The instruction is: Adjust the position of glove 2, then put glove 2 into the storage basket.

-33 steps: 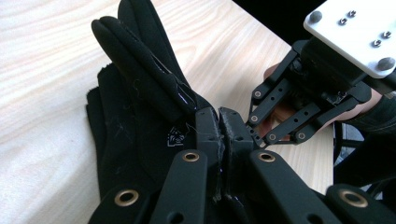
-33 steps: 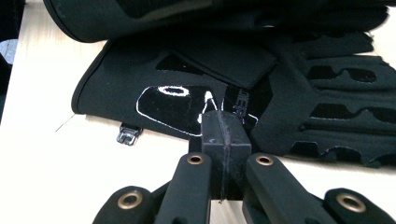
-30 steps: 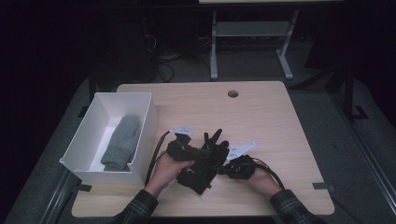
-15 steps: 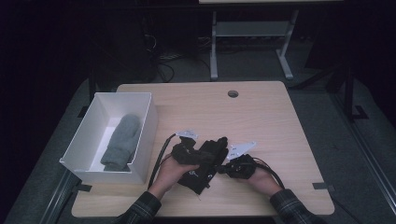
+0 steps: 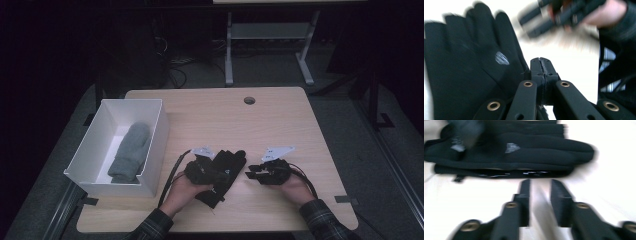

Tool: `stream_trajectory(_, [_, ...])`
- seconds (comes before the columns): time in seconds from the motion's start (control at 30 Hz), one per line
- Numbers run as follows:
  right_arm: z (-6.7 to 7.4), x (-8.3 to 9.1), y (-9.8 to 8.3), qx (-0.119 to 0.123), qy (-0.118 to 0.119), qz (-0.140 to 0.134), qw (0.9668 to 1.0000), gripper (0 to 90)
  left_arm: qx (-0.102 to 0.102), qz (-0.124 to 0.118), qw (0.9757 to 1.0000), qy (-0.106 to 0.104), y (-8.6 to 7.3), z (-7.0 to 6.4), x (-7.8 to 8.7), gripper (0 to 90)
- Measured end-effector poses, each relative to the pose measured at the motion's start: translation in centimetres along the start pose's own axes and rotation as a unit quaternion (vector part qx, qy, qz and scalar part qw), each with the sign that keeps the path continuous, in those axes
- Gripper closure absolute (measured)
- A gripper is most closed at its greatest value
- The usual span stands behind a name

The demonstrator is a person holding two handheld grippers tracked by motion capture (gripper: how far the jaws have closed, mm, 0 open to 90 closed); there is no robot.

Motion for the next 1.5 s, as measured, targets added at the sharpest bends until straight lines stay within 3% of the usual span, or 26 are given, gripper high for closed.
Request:
stream_trajectory(0.1, [-0.8, 0.6, -0.3, -0.006, -0.030, -0.008, 0.9995, 51.4, -0.007, 0.022, 0.9997, 0.008, -0.5, -0.6, -0.6, 89.5])
stream_trajectory(0.2, [-1.6, 0.8, -0.6, -0.005, -0.059, -0.015, 0.9981, 44.5, -0.014, 0.044, 0.9988, 0.015, -1.1, -0.9, -1.3, 89.6])
stream_trajectory(0.27, [-1.8, 0.8, -0.7, -0.009, -0.069, -0.014, 0.9975, 42.7, -0.027, 0.062, 0.9973, 0.029, -1.3, -1.0, -1.5, 89.6])
stream_trajectory(0.4, [-2.2, 0.6, -0.9, -0.013, -0.082, -0.011, 0.9965, 38.8, -0.034, 0.075, 0.9957, 0.042, -1.5, -0.8, -1.2, 89.6])
stream_trajectory(0.57, [-2.4, 0.3, -1.2, -0.007, -0.097, 0.001, 0.9953, 35.8, -0.039, 0.080, 0.9943, 0.058, -1.7, -0.4, -0.4, 89.6])
stream_trajectory(0.77, [-2.4, 0.1, -1.3, -0.002, -0.105, 0.004, 0.9945, 32.0, -0.050, 0.087, 0.9910, 0.088, -1.9, 0.3, 1.3, 89.2])
stream_trajectory(0.8, [-2.4, 0.1, -1.3, -0.003, -0.105, 0.003, 0.9945, 31.1, -0.043, 0.081, 0.9915, 0.093, -2.0, 0.3, 1.6, 88.9])
stream_trajectory(0.93, [-2.7, 0.1, -1.3, -0.017, -0.097, 0.006, 0.9952, 29.4, -0.047, 0.079, 0.9904, 0.103, -2.0, 0.9, 2.8, 88.9])
stream_trajectory(1.03, [-2.8, 0.1, -1.3, -0.022, -0.095, 0.008, 0.9952, 26.6, -0.040, 0.065, 0.9912, 0.108, -2.0, 1.2, 3.5, 87.8])
stream_trajectory(1.17, [-2.8, 0.0, -1.3, -0.020, -0.093, 0.009, 0.9954, 25.0, -0.044, 0.050, 0.9917, 0.110, -1.2, 1.0, 3.9, 78.5])
stream_trajectory(1.33, [-2.7, 0.0, -1.3, -0.021, -0.093, 0.009, 0.9954, 24.7, -0.061, 0.044, 0.9908, 0.112, 0.2, 1.0, 3.7, 55.8])
stream_trajectory(1.37, [-2.7, 0.0, -1.3, -0.021, -0.094, 0.009, 0.9953, 24.6, -0.065, 0.047, 0.9904, 0.113, 0.4, 1.0, 3.6, 50.3])
stream_trajectory(1.43, [-2.7, 0.0, -1.3, -0.024, -0.094, 0.010, 0.9952, 24.5, -0.088, 0.054, 0.9870, 0.123, 0.9, 1.3, 3.5, 43.3])
stream_trajectory(1.5, [-2.7, 0.0, -1.3, -0.025, -0.095, 0.010, 0.9952, 24.5, -0.091, 0.056, 0.9865, 0.124, 1.3, 1.7, 3.1, 35.8])
Point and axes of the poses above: each handheld gripper's, and its own axes: x roughly backward along the jaws, y roughly out of its top, z roughly to its left, the point moved 2 cm from there along -x, roughly forward along the jaws, and after that the axes turned 3 degrees about -z, right-handed, at the moved point
